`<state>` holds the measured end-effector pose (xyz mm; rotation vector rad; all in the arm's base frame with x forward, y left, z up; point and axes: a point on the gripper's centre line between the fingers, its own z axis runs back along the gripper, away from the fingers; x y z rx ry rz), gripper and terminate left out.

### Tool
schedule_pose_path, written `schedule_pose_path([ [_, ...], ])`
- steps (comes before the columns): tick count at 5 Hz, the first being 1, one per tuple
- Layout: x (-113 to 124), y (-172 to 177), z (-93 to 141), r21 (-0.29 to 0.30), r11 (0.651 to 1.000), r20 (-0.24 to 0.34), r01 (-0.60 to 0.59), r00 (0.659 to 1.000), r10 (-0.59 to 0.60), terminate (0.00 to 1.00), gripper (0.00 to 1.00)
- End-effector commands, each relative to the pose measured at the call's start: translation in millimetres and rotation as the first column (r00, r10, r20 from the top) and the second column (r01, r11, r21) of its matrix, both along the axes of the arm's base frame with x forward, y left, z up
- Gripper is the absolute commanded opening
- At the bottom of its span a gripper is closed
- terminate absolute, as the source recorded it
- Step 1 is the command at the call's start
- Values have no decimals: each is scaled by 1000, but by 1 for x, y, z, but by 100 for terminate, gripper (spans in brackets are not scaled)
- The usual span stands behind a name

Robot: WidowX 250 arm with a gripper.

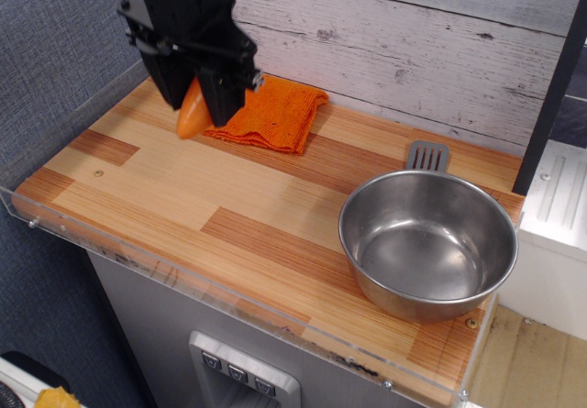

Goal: PICK UP THE FRUIT AND PUT ON THE ANOTHER SIDE OF THE TABLE

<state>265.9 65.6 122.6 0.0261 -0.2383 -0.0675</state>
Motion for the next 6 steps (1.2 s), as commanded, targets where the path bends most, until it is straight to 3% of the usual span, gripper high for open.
schedule_pose_path([
  [1,8,15,-36,-17,1000,-88,-12,996,11,0,0],
  [3,-5,28,-62,-15,1000,-128,8,992,-10,0,0],
  [4,-21,36,-78,-42,999,-180,-25,983,17,0,0],
  [5,-28,38,-84,-51,997,-197,-50,980,39,0,0],
  [6,-27,34,-86,-57,998,-213,-42,977,29,0,100],
])
